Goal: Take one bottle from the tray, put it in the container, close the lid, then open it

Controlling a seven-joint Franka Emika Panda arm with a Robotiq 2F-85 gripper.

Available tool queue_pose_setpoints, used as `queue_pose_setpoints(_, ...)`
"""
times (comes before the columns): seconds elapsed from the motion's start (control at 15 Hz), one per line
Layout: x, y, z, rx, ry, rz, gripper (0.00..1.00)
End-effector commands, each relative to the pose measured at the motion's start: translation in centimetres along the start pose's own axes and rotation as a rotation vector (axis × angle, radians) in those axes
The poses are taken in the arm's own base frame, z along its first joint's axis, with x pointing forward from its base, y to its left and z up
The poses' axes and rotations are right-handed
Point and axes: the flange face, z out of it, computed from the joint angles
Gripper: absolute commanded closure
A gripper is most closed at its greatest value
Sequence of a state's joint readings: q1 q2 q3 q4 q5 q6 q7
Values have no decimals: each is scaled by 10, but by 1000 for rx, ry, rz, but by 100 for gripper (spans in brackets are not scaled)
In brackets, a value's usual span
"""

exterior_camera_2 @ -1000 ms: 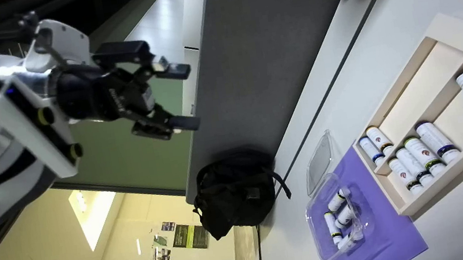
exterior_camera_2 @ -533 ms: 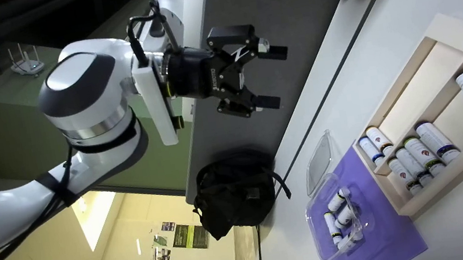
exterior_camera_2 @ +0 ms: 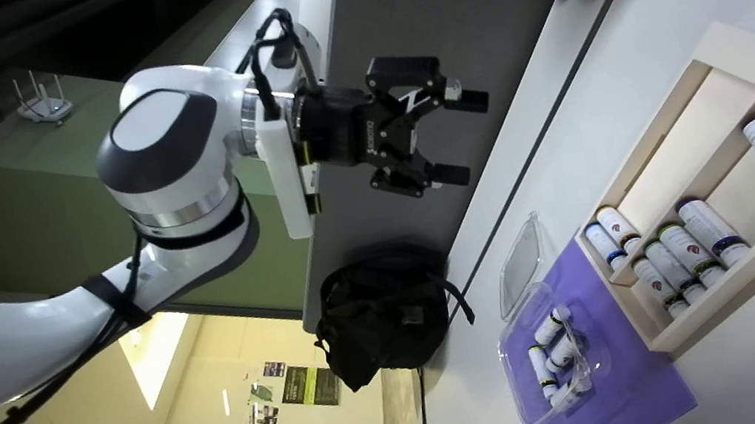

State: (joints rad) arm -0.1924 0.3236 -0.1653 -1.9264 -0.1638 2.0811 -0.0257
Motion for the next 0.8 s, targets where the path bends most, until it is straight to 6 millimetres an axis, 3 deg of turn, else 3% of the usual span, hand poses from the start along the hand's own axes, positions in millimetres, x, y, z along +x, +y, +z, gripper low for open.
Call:
queue_pose_setpoints(0.0, 11, -28, 43, 47, -12, -13, 0)
queue_pose_setpoints(0.47, 15, -70, 113, 65, 65, -100, 0)
queue_pose_setpoints(0.73, 12, -78, 130, 65, 62, -148, 0)
